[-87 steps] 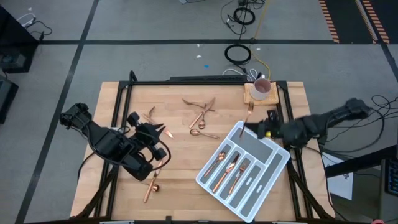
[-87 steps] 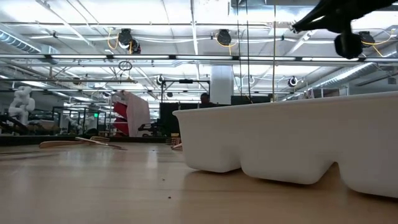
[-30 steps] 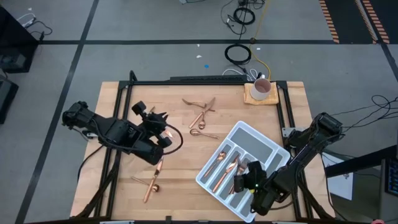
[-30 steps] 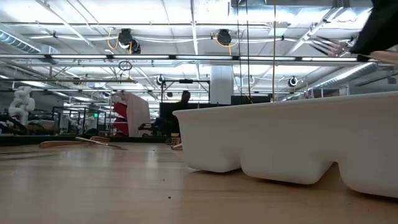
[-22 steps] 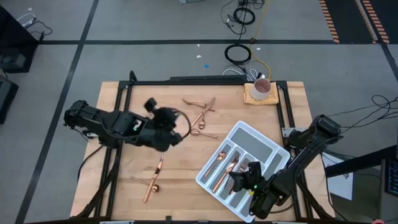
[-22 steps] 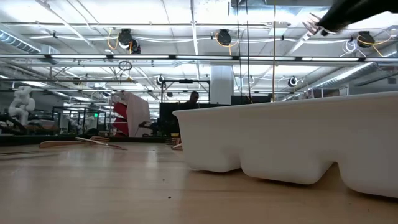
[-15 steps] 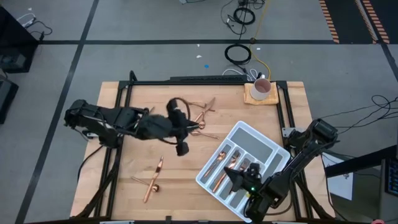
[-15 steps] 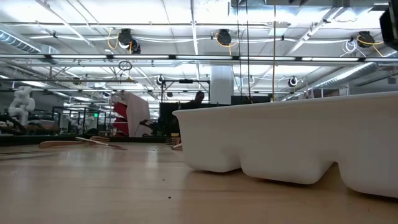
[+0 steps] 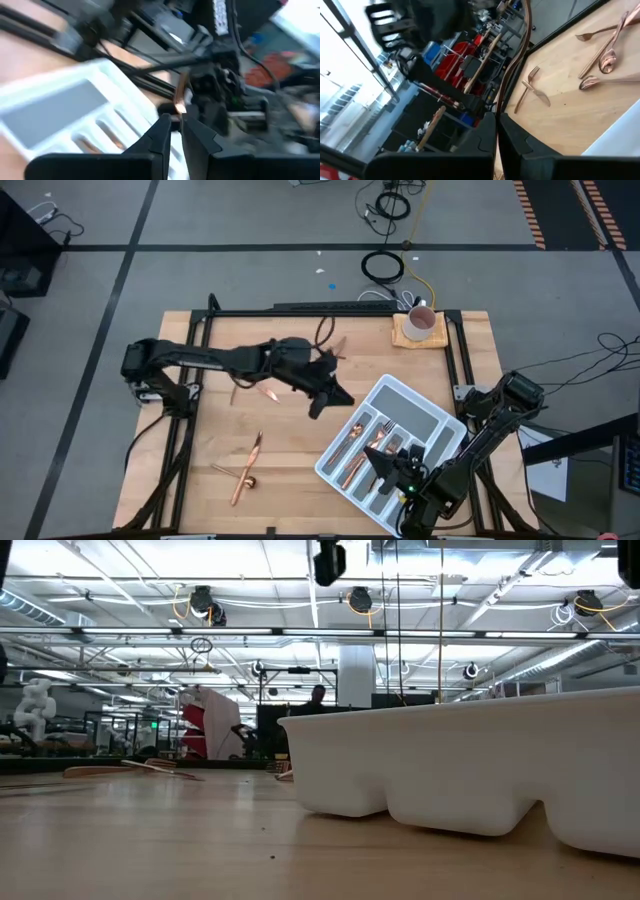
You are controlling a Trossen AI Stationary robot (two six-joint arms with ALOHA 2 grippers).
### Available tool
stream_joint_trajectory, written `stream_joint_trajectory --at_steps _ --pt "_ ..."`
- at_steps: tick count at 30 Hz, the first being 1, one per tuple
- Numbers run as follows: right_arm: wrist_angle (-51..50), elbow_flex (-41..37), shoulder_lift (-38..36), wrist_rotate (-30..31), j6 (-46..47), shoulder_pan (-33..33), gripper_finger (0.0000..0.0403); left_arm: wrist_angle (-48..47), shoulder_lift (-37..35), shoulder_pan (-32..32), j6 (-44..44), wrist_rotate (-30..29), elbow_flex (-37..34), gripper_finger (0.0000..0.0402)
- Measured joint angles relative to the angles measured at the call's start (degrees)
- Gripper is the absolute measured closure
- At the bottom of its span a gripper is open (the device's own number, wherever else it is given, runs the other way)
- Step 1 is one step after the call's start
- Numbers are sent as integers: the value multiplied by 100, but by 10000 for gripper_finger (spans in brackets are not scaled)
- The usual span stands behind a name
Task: Sort silverware
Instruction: Put the gold fork into the cutlery tray with the other gold fork
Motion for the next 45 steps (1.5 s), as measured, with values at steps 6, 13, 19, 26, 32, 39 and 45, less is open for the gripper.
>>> stream_joint_trajectory --at_steps 6,13,19,26,32,39,45 --pt "-10 0 -4 -381 -62 -31 403 1529 626 17 -1003 1143 -269 353" --pt "-11 0 -11 -419 -172 -129 403 2045 1066 -115 -1368 1455 -268 353" --pt "-6 0 -15 -423 -296 -282 403 3463 1357 -186 -1984 1606 -257 353" --pt "102 0 -15 -539 -378 -312 403 3636 1567 -225 -1840 1819 -273 353" --pt "334 0 -17 -539 -579 -176 403 3560 1538 -31 -1158 2291 -270 353" --pt "341 0 -17 -541 -632 -156 403 2813 1534 144 -546 2616 -270 340" --pt "337 0 -17 -549 -796 -168 403 2521 1534 12 -276 2543 -270 274"
